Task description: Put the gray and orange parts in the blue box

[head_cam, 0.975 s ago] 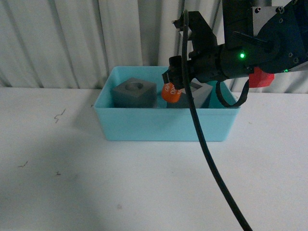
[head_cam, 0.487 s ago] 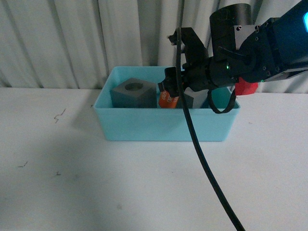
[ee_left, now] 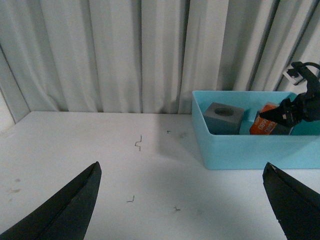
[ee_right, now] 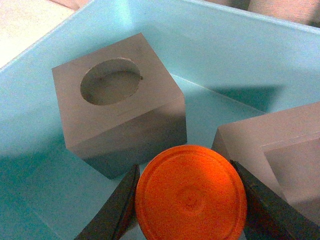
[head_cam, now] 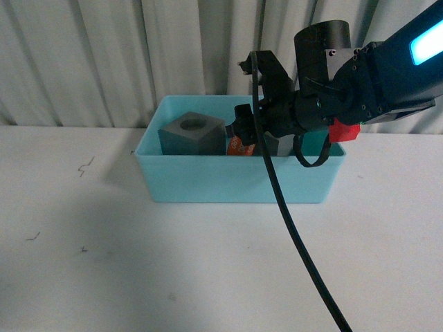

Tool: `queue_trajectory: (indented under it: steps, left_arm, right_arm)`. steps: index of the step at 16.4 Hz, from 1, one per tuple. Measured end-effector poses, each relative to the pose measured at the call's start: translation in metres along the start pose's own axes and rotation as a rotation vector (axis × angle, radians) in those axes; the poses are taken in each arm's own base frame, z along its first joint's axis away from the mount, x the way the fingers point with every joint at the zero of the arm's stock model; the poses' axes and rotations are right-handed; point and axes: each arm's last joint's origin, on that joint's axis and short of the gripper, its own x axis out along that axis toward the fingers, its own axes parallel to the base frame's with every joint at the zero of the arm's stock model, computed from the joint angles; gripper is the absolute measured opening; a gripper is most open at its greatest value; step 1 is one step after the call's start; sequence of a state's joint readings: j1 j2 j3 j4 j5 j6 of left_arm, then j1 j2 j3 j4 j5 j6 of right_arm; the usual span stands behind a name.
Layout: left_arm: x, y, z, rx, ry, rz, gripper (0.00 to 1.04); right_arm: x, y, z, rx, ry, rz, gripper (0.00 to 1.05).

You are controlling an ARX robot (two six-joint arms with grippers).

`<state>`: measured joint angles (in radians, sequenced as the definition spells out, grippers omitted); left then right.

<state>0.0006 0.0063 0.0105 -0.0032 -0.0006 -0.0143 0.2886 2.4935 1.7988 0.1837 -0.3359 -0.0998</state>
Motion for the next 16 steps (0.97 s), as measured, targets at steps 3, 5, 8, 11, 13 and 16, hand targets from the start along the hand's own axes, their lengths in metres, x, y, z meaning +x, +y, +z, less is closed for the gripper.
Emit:
queue_trajectory:
  steps: [3,5,8,11,13,16]
  left_arm:
    - [0.000,0.000,0.000,0.000,0.000,0.000,0.98]
    - [0.000,0.000,0.000,0.000,0.000,0.000,0.98]
    - [0.000,0.000,0.000,0.000,0.000,0.000,0.98]
    - [0.000,0.000,0.000,0.000,0.000,0.000,0.98]
    - [0.000,0.000,0.000,0.000,0.000,0.000,0.98]
    - [0.000,0.000,0.000,0.000,0.000,0.000,0.98]
  right_arm:
    - [0.003,-0.002,0.001,0.003,-0.001,-0.001,0.47]
    - [0.005,-0.002,0.000,0.003,0.000,0.004,0.47]
    - [0.005,-0.001,0.001,0.002,-0.007,0.035,0.70]
    - [0.001,0.001,-0.002,-0.003,-0.022,0.040,1.00]
    - [-0.015,0.005,-0.005,-0.020,-0.019,0.031,0.98]
    - [-0.052,0.006,0.010,-0.085,-0.079,0.005,0.98]
